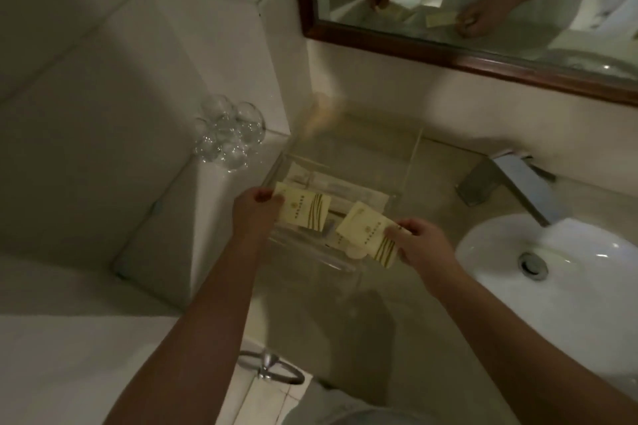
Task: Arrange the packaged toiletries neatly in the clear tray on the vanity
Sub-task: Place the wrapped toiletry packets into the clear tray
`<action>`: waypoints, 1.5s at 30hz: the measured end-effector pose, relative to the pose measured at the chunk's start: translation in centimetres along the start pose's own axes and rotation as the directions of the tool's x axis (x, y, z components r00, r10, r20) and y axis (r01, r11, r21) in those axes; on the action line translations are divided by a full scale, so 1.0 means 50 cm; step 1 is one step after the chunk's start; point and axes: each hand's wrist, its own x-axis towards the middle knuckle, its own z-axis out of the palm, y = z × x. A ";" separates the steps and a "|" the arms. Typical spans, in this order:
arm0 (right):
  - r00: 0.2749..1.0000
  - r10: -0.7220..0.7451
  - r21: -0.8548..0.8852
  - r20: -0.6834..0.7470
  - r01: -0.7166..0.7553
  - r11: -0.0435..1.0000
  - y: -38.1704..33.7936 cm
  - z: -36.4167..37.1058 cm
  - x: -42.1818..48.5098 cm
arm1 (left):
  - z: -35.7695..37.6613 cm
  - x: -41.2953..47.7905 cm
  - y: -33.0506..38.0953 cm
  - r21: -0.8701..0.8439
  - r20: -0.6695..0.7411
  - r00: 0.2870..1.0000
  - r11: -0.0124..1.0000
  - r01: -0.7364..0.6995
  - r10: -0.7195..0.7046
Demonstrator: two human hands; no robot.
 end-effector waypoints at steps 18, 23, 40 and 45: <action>0.957 -0.049 -0.299 -0.286 -0.041 0.953 -0.079 0.109 0.134 | 0.098 0.120 0.016 0.306 -0.009 0.961 0.916 -0.259 0.275; 0.924 -0.150 -0.383 -0.351 0.004 0.924 -0.085 0.117 0.108 | 0.075 0.110 0.006 0.515 0.069 0.831 0.694 -0.503 0.551; 0.966 -0.181 -0.909 0.182 0.236 0.344 -0.017 0.220 0.062 | 0.082 0.098 -0.046 0.571 0.680 0.689 0.411 -0.711 0.250; 0.960 -0.219 -0.902 0.174 0.244 0.356 -0.017 0.218 0.060 | 0.083 0.102 -0.048 0.575 0.663 0.700 0.418 -0.704 0.267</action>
